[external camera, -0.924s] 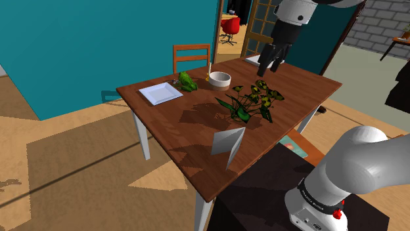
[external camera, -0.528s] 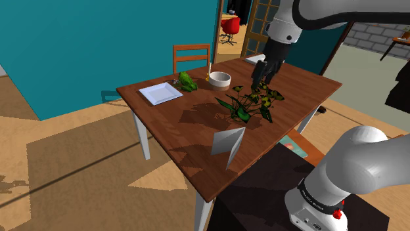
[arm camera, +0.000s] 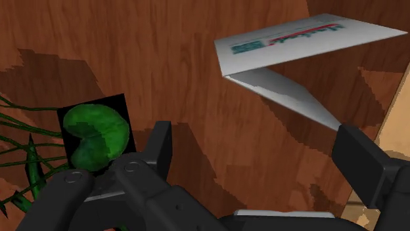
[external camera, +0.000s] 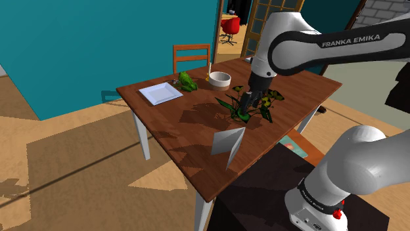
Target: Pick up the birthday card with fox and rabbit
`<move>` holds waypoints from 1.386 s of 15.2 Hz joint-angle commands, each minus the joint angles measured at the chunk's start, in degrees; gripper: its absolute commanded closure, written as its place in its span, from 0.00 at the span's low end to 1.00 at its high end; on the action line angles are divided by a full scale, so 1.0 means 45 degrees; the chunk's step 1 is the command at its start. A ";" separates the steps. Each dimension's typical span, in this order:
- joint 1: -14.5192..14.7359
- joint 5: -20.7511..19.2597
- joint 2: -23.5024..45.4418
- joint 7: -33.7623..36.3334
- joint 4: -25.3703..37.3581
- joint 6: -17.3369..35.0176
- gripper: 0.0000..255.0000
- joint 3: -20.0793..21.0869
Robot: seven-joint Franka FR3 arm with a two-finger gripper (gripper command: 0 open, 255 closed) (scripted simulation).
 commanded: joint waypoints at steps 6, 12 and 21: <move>0.0195 0.0157 0.1553 0.0091 -0.1537 0.2740 0.00 0.0358; 0.0213 0.0220 0.2377 0.0049 -0.2092 0.4119 0.00 0.0405; 0.0213 0.0233 0.2644 0.0028 -0.2217 0.4510 1.00 0.0410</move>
